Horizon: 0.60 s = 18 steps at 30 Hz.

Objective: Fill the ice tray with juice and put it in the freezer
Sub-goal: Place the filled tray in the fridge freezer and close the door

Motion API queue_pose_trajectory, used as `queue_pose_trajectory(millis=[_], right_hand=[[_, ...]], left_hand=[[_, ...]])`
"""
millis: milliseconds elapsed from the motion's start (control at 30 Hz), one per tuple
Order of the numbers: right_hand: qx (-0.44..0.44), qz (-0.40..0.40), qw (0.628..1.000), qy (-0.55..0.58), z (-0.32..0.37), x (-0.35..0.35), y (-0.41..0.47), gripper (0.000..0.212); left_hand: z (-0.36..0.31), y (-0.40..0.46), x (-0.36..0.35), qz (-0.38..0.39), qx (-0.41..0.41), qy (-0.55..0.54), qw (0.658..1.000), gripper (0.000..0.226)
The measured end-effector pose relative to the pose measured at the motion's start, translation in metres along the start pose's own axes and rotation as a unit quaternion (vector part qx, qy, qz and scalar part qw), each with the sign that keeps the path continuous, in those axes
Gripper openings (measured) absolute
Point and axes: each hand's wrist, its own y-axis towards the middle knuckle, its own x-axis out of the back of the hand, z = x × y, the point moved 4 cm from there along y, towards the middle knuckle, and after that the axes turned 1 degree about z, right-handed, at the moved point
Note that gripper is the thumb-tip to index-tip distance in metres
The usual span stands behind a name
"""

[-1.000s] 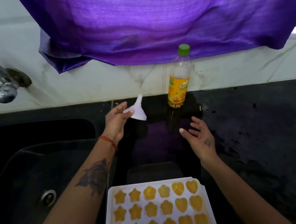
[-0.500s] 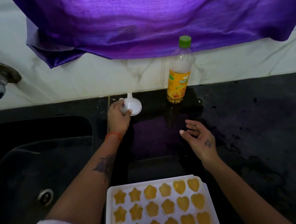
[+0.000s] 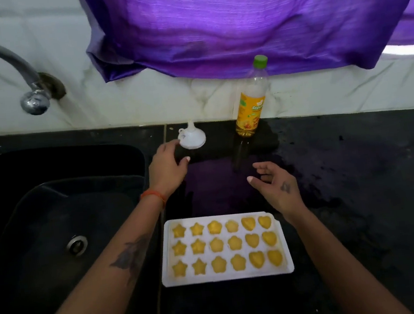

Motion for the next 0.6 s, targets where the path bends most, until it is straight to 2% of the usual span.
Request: queue_pose_trajectory(millis=[133, 333, 467, 600], right_hand=[[0.056, 0.020, 0.996, -0.060, 0.021, -0.026, -0.027, 0.043], [0.209, 0.104, 0.965, -0.118, 0.058, -0.086, -0.088, 0.044], [0.342, 0.212, 0.907, -0.121, 0.081, -0.122, -0.146, 0.045], [0.442, 0.308, 0.839, -0.083, 0.090, -0.149, -0.223, 0.047]], left_hand=[[0.016, -0.061, 0.030, -0.015, 0.028, 0.003, 0.999, 0.051], [0.054, -0.170, 0.070, -0.070, 0.150, 0.056, 0.985, 0.054], [0.071, -0.260, 0.092, -0.150, 0.233, 0.100, 0.955, 0.057], [0.077, -0.361, 0.099, -0.230, 0.330, 0.137, 0.905, 0.064]])
